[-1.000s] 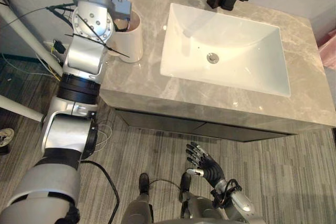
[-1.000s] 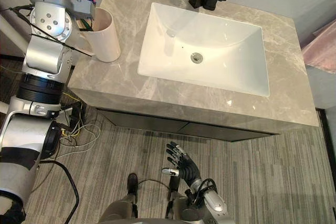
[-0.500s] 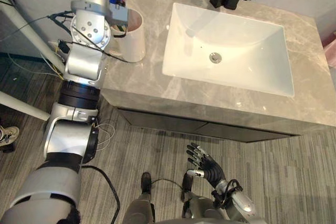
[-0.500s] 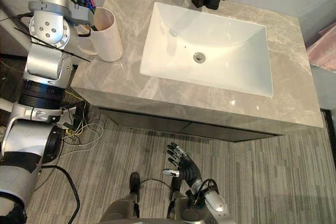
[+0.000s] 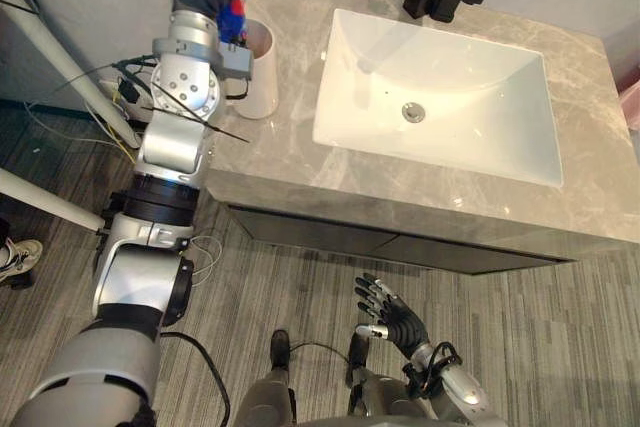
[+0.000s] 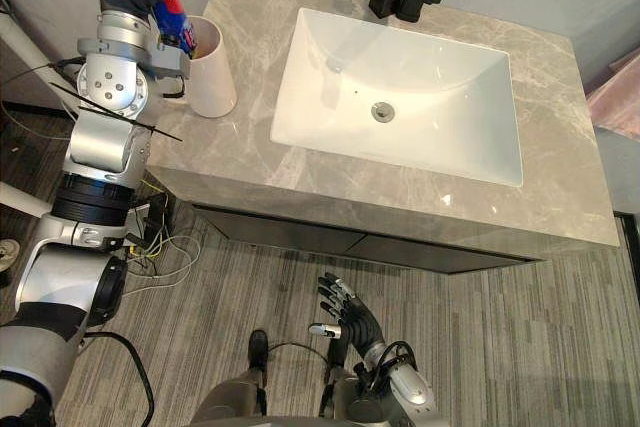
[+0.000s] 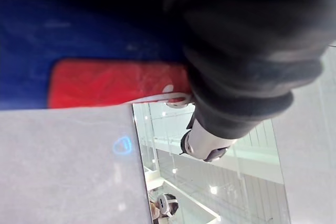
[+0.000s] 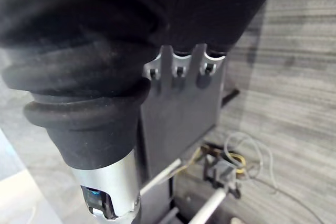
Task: Organize washtable
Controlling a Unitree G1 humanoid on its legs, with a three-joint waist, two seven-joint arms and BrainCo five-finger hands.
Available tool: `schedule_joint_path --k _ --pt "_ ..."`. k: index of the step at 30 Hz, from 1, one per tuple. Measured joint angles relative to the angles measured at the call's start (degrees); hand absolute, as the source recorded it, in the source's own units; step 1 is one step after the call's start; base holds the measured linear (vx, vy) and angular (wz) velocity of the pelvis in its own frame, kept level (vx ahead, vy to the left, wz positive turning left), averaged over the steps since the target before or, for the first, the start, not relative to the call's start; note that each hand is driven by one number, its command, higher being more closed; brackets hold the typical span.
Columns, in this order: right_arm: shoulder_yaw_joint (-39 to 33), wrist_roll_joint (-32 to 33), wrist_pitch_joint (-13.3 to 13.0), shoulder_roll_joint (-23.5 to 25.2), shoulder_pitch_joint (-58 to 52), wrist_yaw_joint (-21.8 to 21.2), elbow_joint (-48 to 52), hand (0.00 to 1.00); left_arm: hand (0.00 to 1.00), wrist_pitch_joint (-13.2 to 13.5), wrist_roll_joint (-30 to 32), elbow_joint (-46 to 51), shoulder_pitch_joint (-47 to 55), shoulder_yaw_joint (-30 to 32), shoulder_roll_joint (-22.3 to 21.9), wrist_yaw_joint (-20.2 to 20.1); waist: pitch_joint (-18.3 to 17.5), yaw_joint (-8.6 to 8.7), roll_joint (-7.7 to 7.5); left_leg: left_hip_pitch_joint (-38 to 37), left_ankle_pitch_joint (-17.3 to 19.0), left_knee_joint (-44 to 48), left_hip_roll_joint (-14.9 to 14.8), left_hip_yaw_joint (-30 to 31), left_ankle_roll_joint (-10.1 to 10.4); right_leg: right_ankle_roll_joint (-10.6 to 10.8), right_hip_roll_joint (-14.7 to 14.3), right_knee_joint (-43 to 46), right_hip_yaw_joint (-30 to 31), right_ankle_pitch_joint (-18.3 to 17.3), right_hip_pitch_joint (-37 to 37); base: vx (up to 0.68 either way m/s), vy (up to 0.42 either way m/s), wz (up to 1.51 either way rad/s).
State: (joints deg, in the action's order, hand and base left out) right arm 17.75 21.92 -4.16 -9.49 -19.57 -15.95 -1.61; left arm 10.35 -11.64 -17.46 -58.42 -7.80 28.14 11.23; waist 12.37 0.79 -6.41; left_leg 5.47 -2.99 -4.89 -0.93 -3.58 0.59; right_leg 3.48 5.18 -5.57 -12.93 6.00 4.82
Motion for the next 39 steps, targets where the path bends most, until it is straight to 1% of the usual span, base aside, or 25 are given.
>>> schedule_joint_path --k 7,8,14,16,19,21,23,34,37,39 --pt "-0.3 -0.1 0.0 0.0 0.0 0.0 0.0 0.0 1.0 0.0 -0.2 0.0 0.4 0.0 -0.5 0.0 0.0 -0.01 0.01 0.0 0.0 0.1 0.0 0.0 0.0 0.0 0.0 0.0 0.1 0.0 0.0 0.0 0.0 0.0" --pt "-0.4 -0.1 0.0 0.0 0.0 0.0 0.0 0.0 0.0 0.0 -0.3 0.0 0.6 0.0 -0.6 0.0 0.0 0.02 0.02 0.0 0.0 0.2 0.0 -0.1 0.0 0.0 0.0 0.0 0.1 0.0 0.0 0.0 0.0 0.0" --pt "-1.6 0.0 0.0 0.0 0.0 0.9 0.0 0.0 0.0 -0.1 -1.3 -0.2 1.1 0.0 -1.0 -0.2 0.0 0.01 0.31 0.0 0.0 0.2 0.0 -0.2 0.0 0.0 0.0 0.0 0.2 0.0 0.0 0.0 0.0 0.0" --pt "-1.6 -0.1 0.0 0.0 -0.1 0.9 0.0 0.0 0.0 -0.1 -1.3 -0.2 1.1 0.0 -1.0 -1.2 -0.1 -0.02 0.75 0.0 0.0 0.2 0.0 -0.2 0.0 0.0 0.0 0.0 0.2 0.0 0.0 0.0 0.0 0.0" --pt "-1.6 -0.1 0.0 0.0 -0.1 0.9 0.0 0.0 0.0 -0.1 -1.8 -0.2 1.1 0.0 -0.9 -1.3 -0.4 -0.02 1.43 0.0 0.0 0.2 0.0 -0.2 0.0 0.0 0.0 0.0 0.2 0.0 0.0 0.0 0.0 0.0" --pt "-1.6 -0.1 0.0 0.0 -0.1 0.9 0.0 0.0 0.0 -0.1 -1.9 -0.2 1.1 0.0 -0.9 -1.5 -0.4 -0.01 1.59 0.0 0.0 0.2 -0.1 -0.3 0.0 0.0 0.0 0.0 0.2 0.0 0.0 0.0 0.0 0.0" --pt "-1.6 -0.1 0.0 0.0 -0.1 0.9 0.0 0.0 0.0 -0.1 -2.5 -0.2 1.1 0.0 -0.9 -2.4 -0.5 0.0 1.63 0.0 0.0 0.2 -0.1 -0.3 0.0 0.0 -0.1 0.0 0.3 0.0 0.1 0.0 0.0 0.0" --pt "-1.6 0.0 0.0 0.1 0.0 0.9 -0.4 0.0 0.0 -0.1 -3.7 -0.1 0.8 -0.1 -0.6 -2.4 -0.5 -0.02 1.68 0.0 0.0 0.2 0.0 -0.3 0.0 0.0 0.0 0.0 0.3 0.0 0.1 0.0 0.0 0.0" --pt "-1.5 0.0 0.0 0.0 0.0 0.9 -0.5 0.0 0.0 0.0 -5.4 0.2 0.2 -0.3 0.5 -2.4 -0.8 -0.08 2.17 0.0 0.0 0.1 0.0 -0.3 0.0 0.0 0.0 0.0 0.2 0.0 0.1 0.0 0.0 0.0" --pt "-1.5 0.0 0.0 0.1 0.1 0.9 -1.4 0.0 0.0 0.2 -7.4 2.0 -1.2 -0.3 2.7 -2.3 -1.3 -0.38 3.0 0.0 0.0 0.1 0.0 -0.3 0.0 0.0 0.0 0.0 0.2 0.0 0.1 0.0 0.0 0.0"
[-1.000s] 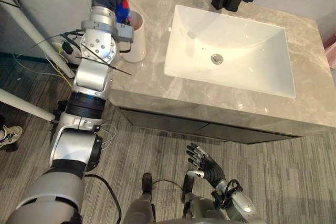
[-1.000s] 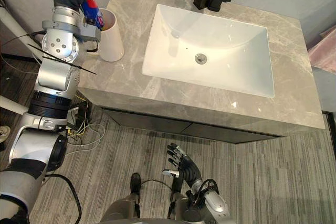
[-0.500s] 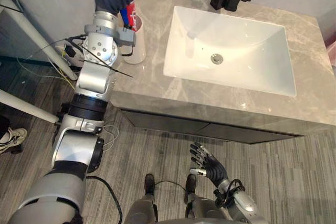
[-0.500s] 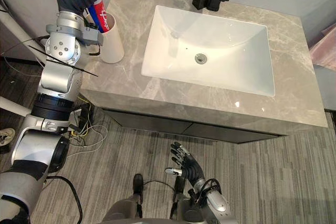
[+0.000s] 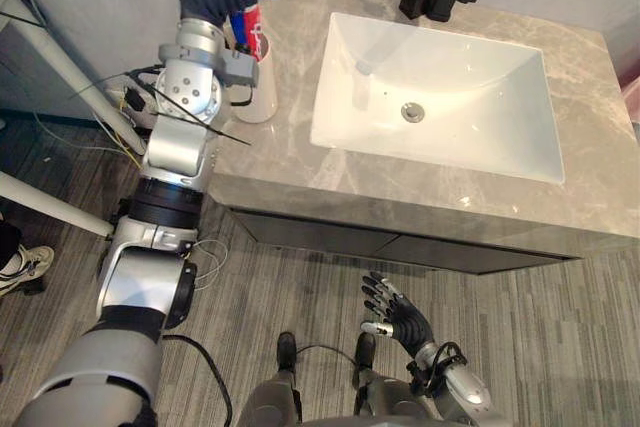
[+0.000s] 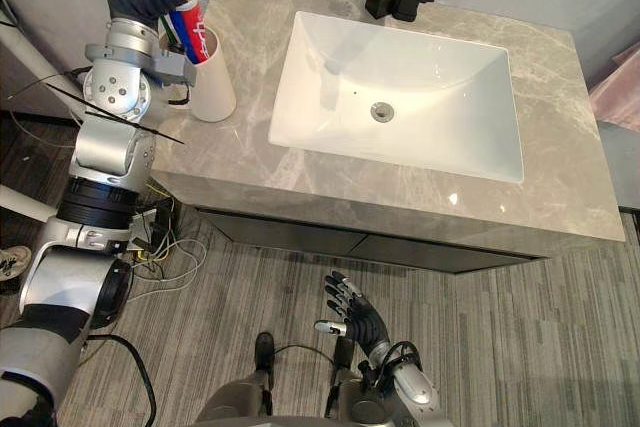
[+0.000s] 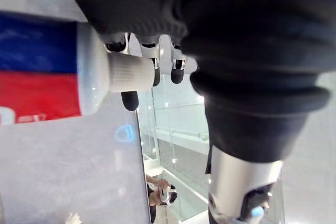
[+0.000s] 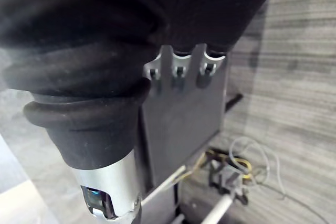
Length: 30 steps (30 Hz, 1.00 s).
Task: Organize washtable
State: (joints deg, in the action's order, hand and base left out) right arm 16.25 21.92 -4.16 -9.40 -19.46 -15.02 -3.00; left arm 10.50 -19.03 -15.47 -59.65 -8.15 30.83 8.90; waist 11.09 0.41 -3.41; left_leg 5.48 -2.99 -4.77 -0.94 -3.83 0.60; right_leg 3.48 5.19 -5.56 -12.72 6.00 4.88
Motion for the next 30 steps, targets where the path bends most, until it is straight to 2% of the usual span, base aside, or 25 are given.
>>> schedule_joint_path --k 2,3,6,10,12,13,16,17,18,20,22,23,24,25,27,30 --pt "0.0 0.0 0.1 -0.1 -0.1 0.0 -0.6 0.0 0.0 0.8 -1.5 3.3 -0.9 0.1 2.5 0.1 -0.3 -0.31 0.48 0.0 0.0 0.0 0.0 0.0 0.0 0.0 0.0 0.0 0.0 0.0 0.0 0.0 0.0 0.0" --pt "-0.1 0.0 0.1 -0.1 -0.1 0.0 -0.6 0.0 0.0 2.1 -2.9 6.6 -1.3 0.8 4.4 0.2 -0.5 -0.68 0.86 0.0 0.0 0.0 -0.1 0.0 0.0 0.0 0.0 0.0 0.0 0.0 0.0 0.0 0.0 0.0" --pt "-1.0 0.0 0.1 0.1 -0.1 0.0 -0.7 0.0 0.0 5.3 -4.1 14.4 -1.3 6.1 8.8 1.3 -0.9 -1.31 1.41 -1.3 0.0 -0.3 0.0 0.1 0.0 -0.2 -0.1 0.0 -0.4 -0.1 -1.2 0.0 0.001 0.03" --pt "-2.4 0.0 0.1 0.1 -0.2 -0.1 -0.7 0.0 0.0 7.9 -5.0 19.7 0.3 11.7 15.5 2.4 -1.7 -1.38 1.9 -1.8 0.0 -0.4 0.0 0.5 0.0 -0.6 -0.1 0.4 -1.2 -0.5 -1.7 -0.02 0.009 0.07" --pt "-2.9 0.0 0.1 0.1 -0.5 -0.1 -0.8 0.0 0.0 9.0 -4.9 22.5 4.0 15.6 18.9 2.8 -3.1 -1.65 2.14 -1.8 0.0 -0.4 0.0 0.6 0.0 -0.6 0.0 0.4 -1.4 -0.6 -1.7 -0.02 0.015 0.04" --pt "-2.9 0.0 0.1 0.1 -0.6 -0.1 -0.8 0.0 0.0 9.1 -4.5 23.1 5.3 16.8 19.4 3.0 -3.4 -1.74 2.18 -1.8 0.0 -0.5 0.0 0.7 0.0 -0.6 0.0 0.4 -1.4 -0.6 -1.7 0.0 0.0 0.0" --pt "-3.1 -0.1 0.1 0.4 -1.0 -0.3 -0.8 0.0 0.0 10.2 -3.9 26.4 16.4 25.5 19.7 3.9 -4.7 -2.22 2.68 -1.8 0.0 -0.5 0.0 0.8 0.0 -0.6 0.0 0.4 -1.5 -0.6 -1.7 0.01 0.003 0.05" --pt "-5.4 -1.3 0.1 1.7 -3.1 -0.2 -1.0 0.0 0.0 9.4 -7.5 34.0 39.5 32.2 10.5 -0.9 -5.0 -2.95 2.8 -1.8 -0.1 -0.5 0.0 1.8 0.1 -0.8 0.0 0.4 -2.5 -0.8 -2.2 0.04 0.01 0.23" --pt "-5.8 -1.6 0.1 1.9 -3.3 -0.2 -1.4 0.0 1.0 8.4 -8.1 34.2 42.8 32.2 8.4 -2.7 -5.1 -2.95 2.68 -1.8 -0.1 -0.5 0.1 2.1 0.1 -0.9 0.0 0.4 -3.0 -0.9 -2.4 0.04 0.013 0.28" --pt "-6.1 -1.8 0.1 2.4 -3.4 -0.2 -2.5 0.0 1.0 7.6 -9.1 34.3 45.5 32.2 7.4 -3.6 -5.3 -2.98 2.45 -1.9 -0.1 -0.5 0.1 2.1 0.2 -1.0 0.0 0.4 -3.1 -1.0 -2.6 0.01 0.006 0.07" --pt "-6.8 -2.1 0.2 3.0 -3.9 -0.2 -2.7 0.0 1.0 8.1 -9.7 38.3 53.9 30.1 0.6 -3.6 -6.2 -2.68 2.88 -2.0 -0.1 -0.5 0.2 2.2 0.1 -0.8 0.3 0.5 -3.0 -1.1 -2.7 0.0 0.0 0.0" --pt "-7.5 -2.4 0.2 3.6 -4.5 -0.1 -2.7 0.0 1.0 7.3 -10.3 42.0 61.2 26.1 -6.8 -6.0 -6.4 -2.59 3.26 -2.0 -0.1 -0.5 0.4 2.2 0.1 -0.7 0.6 0.5 -2.9 -1.2 -2.7 0.03 0.026 0.02" --pt "-8.4 -2.5 0.3 4.1 -5.1 0.0 -2.7 0.0 1.0 5.2 -10.8 43.4 68.0 20.6 -14.4 -9.2 -6.4 -2.58 3.32 -2.0 -0.1 -0.5 0.5 2.2 0.1 -0.7 0.7 0.5 -2.9 -1.2 -2.7 0.03 0.027 0.03" --pt "-8.5 -2.5 0.3 4.3 -5.2 0.0 -2.7 0.0 1.0 3.6 -11.2 43.3 71.0 17.7 -16.9 -10.4 -6.4 -2.53 3.24 -2.0 -0.1 -0.5 0.5 2.2 0.1 -0.7 0.7 0.5 -2.9 -1.2 -2.7 0.01 0.022 0.05" --pt "-8.5 -3.0 0.4 4.5 -5.3 0.0 -2.7 0.0 1.0 -0.4 -11.8 42.1 76.4 12.6 -19.2 -12.7 -6.4 -2.75 3.14 -2.1 -0.1 -0.5 0.2 2.2 0.2 -0.3 0.8 0.9 -3.0 -1.5 -2.7 -0.02 0.007 0.05" --pt "-8.6 -3.1 0.4 4.3 -5.3 0.0 -2.7 0.0 1.0 -1.0 -11.7 42.1 75.8 12.6 -19.2 -13.7 -6.4 -2.65 3.4 -2.4 -0.1 -0.6 -0.1 2.2 0.2 -0.1 0.6 1.6 -3.0 -1.9 -2.8 -0.04 -0.007 0.01"
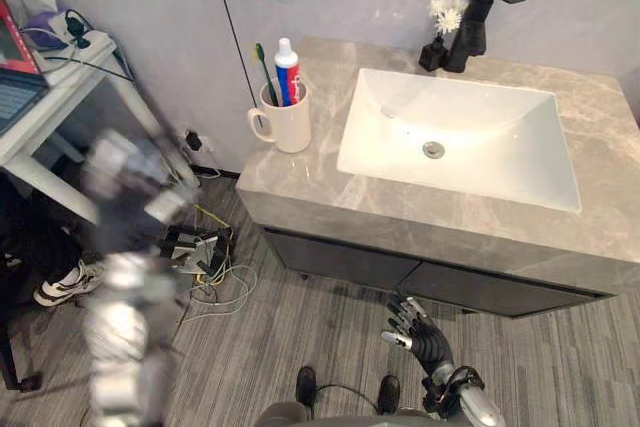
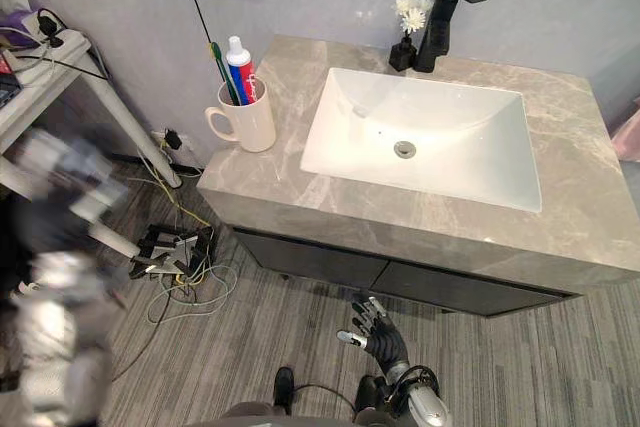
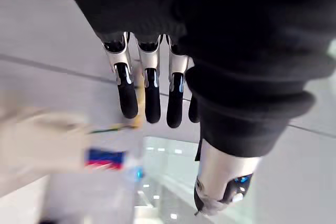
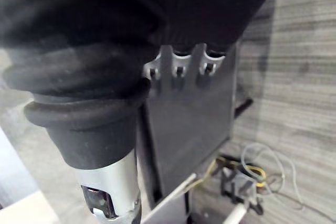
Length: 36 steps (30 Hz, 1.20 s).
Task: Organize washtable
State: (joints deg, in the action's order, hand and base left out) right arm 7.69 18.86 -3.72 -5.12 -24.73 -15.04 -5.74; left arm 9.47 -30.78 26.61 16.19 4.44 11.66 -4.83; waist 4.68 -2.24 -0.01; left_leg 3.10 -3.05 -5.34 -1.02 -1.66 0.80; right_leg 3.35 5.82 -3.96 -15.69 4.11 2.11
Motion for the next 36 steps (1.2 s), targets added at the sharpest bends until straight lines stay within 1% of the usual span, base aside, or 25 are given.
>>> schedule_joint_path --k 2,5,7,9,11,14,16,19,22,26,29,33,36 --pt "-0.1 0.0 0.0 -0.1 -0.1 0.0 0.0 0.0 1.0 -0.1 0.2 -0.2 -0.7 -0.2 0.0 -0.3 0.0 0.19 0.31 0.0 0.1 -0.1 0.0 0.0 0.1 -0.2 0.0 0.0 0.0 -0.1 0.1 -0.04 0.003 -0.04" --pt "0.0 0.0 0.1 -0.4 -0.2 0.0 0.0 0.0 1.0 -0.2 0.7 -1.1 -2.9 -1.2 0.7 -0.4 0.0 0.74 0.31 0.0 0.2 -0.3 0.0 0.0 0.3 -0.3 0.1 0.0 0.0 -0.2 0.1 -0.01 0.004 0.0" --pt "0.1 0.0 0.1 -0.4 0.0 0.0 0.0 0.0 1.0 -0.3 1.4 -3.7 -5.2 -3.3 1.5 -0.8 0.0 1.25 0.29 0.1 0.2 -0.4 0.1 -0.1 0.3 -0.2 0.2 0.0 0.1 -0.1 0.2 0.0 0.0 0.0" --pt "0.2 0.0 0.2 -0.3 0.1 0.0 0.0 0.0 1.0 -1.0 2.8 -6.3 -7.8 -5.9 1.9 -1.4 0.2 1.4 0.1 0.2 0.1 -0.1 0.0 -0.2 0.2 0.1 0.1 0.0 0.2 0.1 0.3 0.04 -0.001 -0.03" --pt "0.2 0.0 0.2 -0.3 0.3 0.0 0.0 0.0 1.0 -1.7 4.1 -7.4 -9.9 -7.3 2.0 -1.4 0.5 1.49 -0.2 0.3 0.0 -0.1 0.0 -0.2 0.0 0.1 0.1 0.0 0.3 0.1 0.5 0.05 -0.012 -0.06" --pt "0.2 0.0 0.3 -0.4 0.3 0.0 0.0 0.0 1.0 -1.9 5.1 -10.7 -14.1 -9.0 2.0 -1.4 0.6 1.64 -0.33 0.6 0.0 0.0 0.0 -0.6 0.0 0.1 0.0 0.0 0.9 0.1 1.2 0.05 -0.013 -0.08" --pt "0.2 0.0 0.3 -0.4 0.5 0.0 0.0 0.0 1.0 -2.1 5.7 -12.2 -16.0 -9.1 2.0 -1.4 0.7 1.75 -0.44 0.6 0.0 0.0 0.0 -0.7 0.0 0.1 0.0 0.0 1.1 0.1 1.2 0.05 -0.009 -0.03" --pt "0.2 0.0 0.3 -0.4 1.1 0.0 0.1 0.0 1.0 -2.3 6.8 -14.9 -20.2 -9.3 2.0 -1.0 1.8 1.93 -0.55 0.6 0.0 0.0 0.0 -0.7 0.0 0.1 0.0 -0.1 1.1 0.1 1.2 0.03 -0.003 0.0" --pt "0.7 0.0 0.4 -0.4 1.9 0.0 0.2 0.0 1.0 -2.3 6.8 -18.2 -23.0 -9.3 2.4 0.1 2.7 3.01 -0.81 0.7 0.1 0.0 0.0 -0.8 -0.1 0.1 0.0 0.0 1.2 0.1 1.2 0.0 0.0 0.0" --pt "1.5 0.0 0.4 -0.8 1.9 0.1 0.6 0.0 1.0 -2.7 6.8 -20.7 -26.3 -9.4 2.7 0.5 3.7 3.12 -0.91 0.9 0.1 0.0 0.0 -1.6 -0.1 0.1 0.0 0.1 1.6 0.1 1.7 -0.01 0.008 -0.05" --pt "1.8 0.0 0.5 -1.0 1.8 0.1 0.6 0.0 1.0 -2.7 6.8 -21.2 -27.9 -9.3 2.8 1.4 3.9 3.29 -0.89 1.3 0.1 0.0 0.0 -1.6 -0.1 0.1 0.0 0.2 1.7 0.1 2.3 0.01 0.001 -0.03" --pt "1.7 0.0 0.5 -1.0 1.8 0.1 2.1 0.0 1.0 -2.7 6.8 -22.7 -29.6 -9.4 4.3 1.5 4.2 3.61 -0.93 2.3 0.2 0.0 -0.1 -2.0 -0.1 0.1 0.0 0.2 2.1 0.2 3.3 0.02 -0.001 -0.03" --pt "1.7 0.0 0.5 -1.1 1.8 0.1 2.9 0.0 1.0 -2.8 6.8 -25.1 -31.4 -9.4 4.7 2.0 5.2 3.56 -1.19 2.4 0.3 0.0 -0.2 -2.4 0.0 0.1 -0.1 -0.1 2.5 0.4 3.5 0.02 0.0 -0.07"
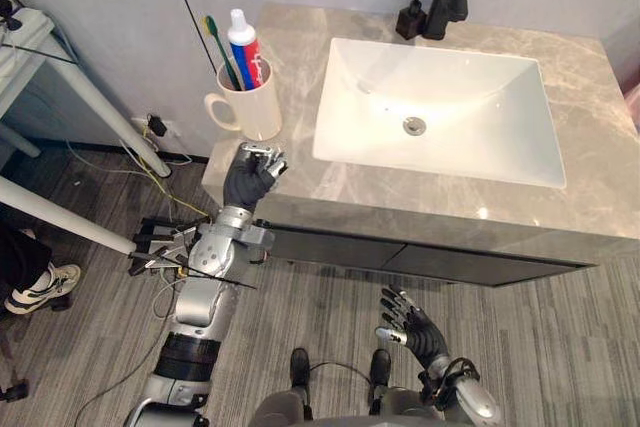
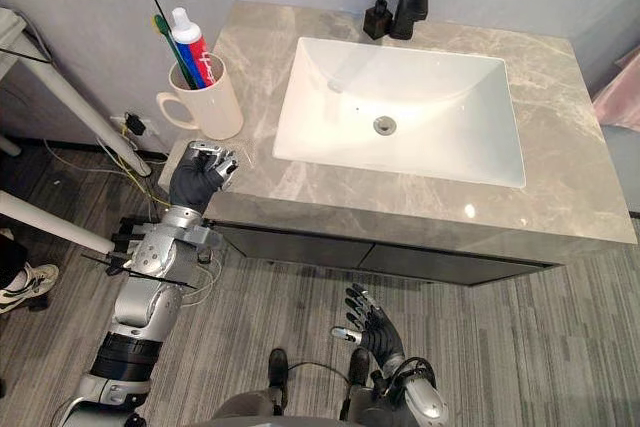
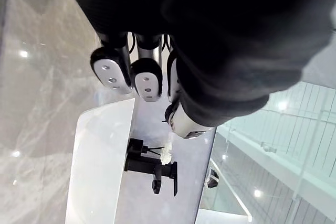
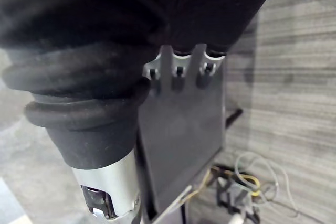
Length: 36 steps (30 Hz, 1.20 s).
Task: Organize washtable
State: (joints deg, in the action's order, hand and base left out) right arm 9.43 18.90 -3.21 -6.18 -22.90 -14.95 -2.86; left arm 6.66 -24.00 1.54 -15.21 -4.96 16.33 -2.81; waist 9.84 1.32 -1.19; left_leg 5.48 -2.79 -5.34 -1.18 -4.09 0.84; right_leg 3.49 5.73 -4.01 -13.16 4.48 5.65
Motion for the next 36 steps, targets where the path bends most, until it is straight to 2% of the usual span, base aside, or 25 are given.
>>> schedule_joint_path --k 10,21,33,36 --pt "-0.1 0.0 0.0 0.0 -0.1 0.0 0.0 0.0 1.0 0.0 0.3 -2.8 -5.0 0.1 2.5 1.4 1.4 -0.07 -0.4 0.1 0.4 0.0 -0.4 -0.8 0.3 -0.1 -0.4 -0.1 1.1 0.1 0.6 0.02 0.0 -0.05" --pt "-0.2 0.0 -0.1 -1.1 -0.1 0.0 0.1 0.0 1.0 0.2 0.6 -5.5 -8.5 1.4 2.6 2.3 3.4 -0.51 -0.51 0.3 0.9 0.5 -0.8 -1.1 0.7 -0.1 -0.8 -0.2 1.6 0.0 0.7 0.01 -0.002 -0.01" --pt "-0.2 0.0 -0.1 -1.1 -0.1 0.0 0.1 0.0 1.0 0.7 0.6 -5.7 -8.0 5.8 3.1 3.1 4.2 -0.62 -0.64 0.7 1.6 1.7 -0.9 -1.3 0.4 -0.1 -0.8 -0.2 1.9 0.0 0.7 0.0 0.001 0.0" --pt "-0.2 0.0 -0.1 -1.1 -0.1 0.0 0.1 0.0 1.0 1.6 0.6 -5.6 -6.9 6.2 3.1 3.1 4.2 -0.68 -0.64 0.7 1.6 1.7 -0.8 -1.4 0.4 -0.1 -0.7 -0.2 1.9 0.0 0.6 0.0 0.0 0.0"
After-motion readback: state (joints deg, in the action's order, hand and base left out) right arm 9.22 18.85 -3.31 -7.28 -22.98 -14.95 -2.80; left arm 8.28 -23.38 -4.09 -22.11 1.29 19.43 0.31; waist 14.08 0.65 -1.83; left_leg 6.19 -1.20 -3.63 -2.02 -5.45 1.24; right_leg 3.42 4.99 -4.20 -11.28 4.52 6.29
